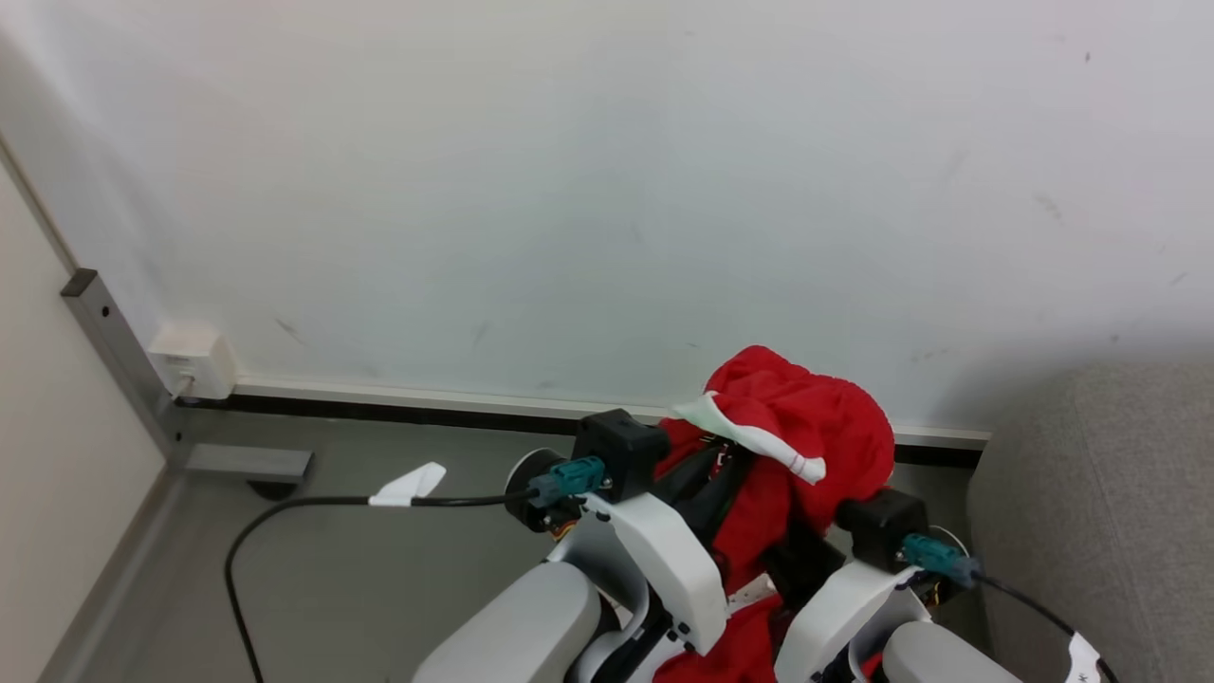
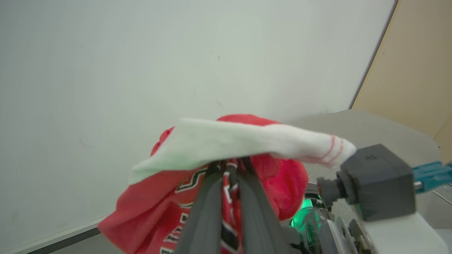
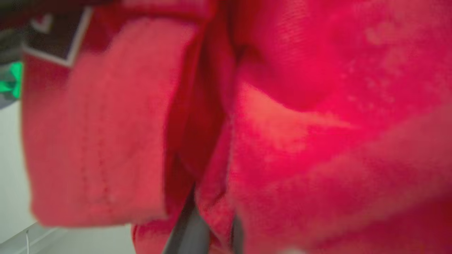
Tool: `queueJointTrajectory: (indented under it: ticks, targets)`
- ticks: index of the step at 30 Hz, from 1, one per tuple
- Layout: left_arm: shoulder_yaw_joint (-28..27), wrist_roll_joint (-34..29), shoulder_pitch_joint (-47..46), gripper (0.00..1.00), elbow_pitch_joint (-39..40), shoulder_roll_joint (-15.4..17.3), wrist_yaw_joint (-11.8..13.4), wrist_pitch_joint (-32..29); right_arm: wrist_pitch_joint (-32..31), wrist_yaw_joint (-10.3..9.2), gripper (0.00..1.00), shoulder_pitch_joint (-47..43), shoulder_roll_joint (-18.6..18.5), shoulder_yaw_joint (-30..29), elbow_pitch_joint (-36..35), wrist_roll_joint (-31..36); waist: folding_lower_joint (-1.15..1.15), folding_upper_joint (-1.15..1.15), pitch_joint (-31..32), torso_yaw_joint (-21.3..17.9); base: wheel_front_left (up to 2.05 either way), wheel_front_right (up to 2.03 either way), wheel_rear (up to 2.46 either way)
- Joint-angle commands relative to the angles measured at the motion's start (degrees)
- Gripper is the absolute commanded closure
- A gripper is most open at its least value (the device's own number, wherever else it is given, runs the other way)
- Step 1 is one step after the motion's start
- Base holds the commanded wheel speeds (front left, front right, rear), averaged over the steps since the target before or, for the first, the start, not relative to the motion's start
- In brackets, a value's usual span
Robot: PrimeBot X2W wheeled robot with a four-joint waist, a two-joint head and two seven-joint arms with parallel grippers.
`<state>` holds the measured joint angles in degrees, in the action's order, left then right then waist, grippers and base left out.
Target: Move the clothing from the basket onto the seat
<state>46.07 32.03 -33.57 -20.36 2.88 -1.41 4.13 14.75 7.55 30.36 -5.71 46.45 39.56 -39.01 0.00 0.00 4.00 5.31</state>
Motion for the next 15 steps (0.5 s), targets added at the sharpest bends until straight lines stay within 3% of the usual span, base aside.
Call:
queueJointTrajectory:
  ticks: [1, 8, 9, 10, 11, 15]
  targets:
    - [-0.4, 0.3, 0.2, 1.00, -0.5, 0.4, 0.2, 0.4, 0.5, -0.12, 1.00, -0.7, -0.6, -0.9, -1.1, -1.3, 0.00, 0.00, -0.2, -0.5, 0.00, 0.00, 0.00]
    - [-1.5, 0.7, -0.1, 1.00, -1.0, 1.4, 1.0, 1.3, 0.5, -0.12, 1.00, -6.0, -3.2, -8.7, -10.0, 0.3, 0.00, 0.00, -1.0, -3.4, 0.00, 0.00, 0.00]
    - [-1.6, 0.8, 0.2, 0.80, -0.8, 1.5, 1.1, 1.6, 0.5, -0.12, 1.00, -6.8, -3.5, -10.1, -11.2, 0.8, 0.00, 0.00, -1.2, -4.0, 0.00, 0.00, 0.00]
    - [-1.6, 0.9, 0.5, 0.53, -0.6, 1.6, 1.1, 1.7, 0.5, -0.12, 1.00, -7.5, -4.0, -11.6, -12.4, 1.6, 0.00, 0.00, -1.3, -4.7, 0.00, 0.00, 0.00]
    - [-1.4, 0.9, 0.8, 0.02, -0.4, 1.7, 0.9, 1.9, 0.5, -0.12, 1.00, -8.5, -4.4, -13.0, -13.5, 2.1, 0.00, 0.00, -1.4, -5.3, 0.00, 0.00, 0.00]
    - [-0.8, 0.4, 1.5, 0.00, 1.1, 2.3, 0.9, 2.4, 0.5, -0.12, 1.00, -10.6, -5.3, -17.8, -16.7, 4.3, 0.00, 0.00, -2.1, -8.8, 0.00, 0.00, 0.00]
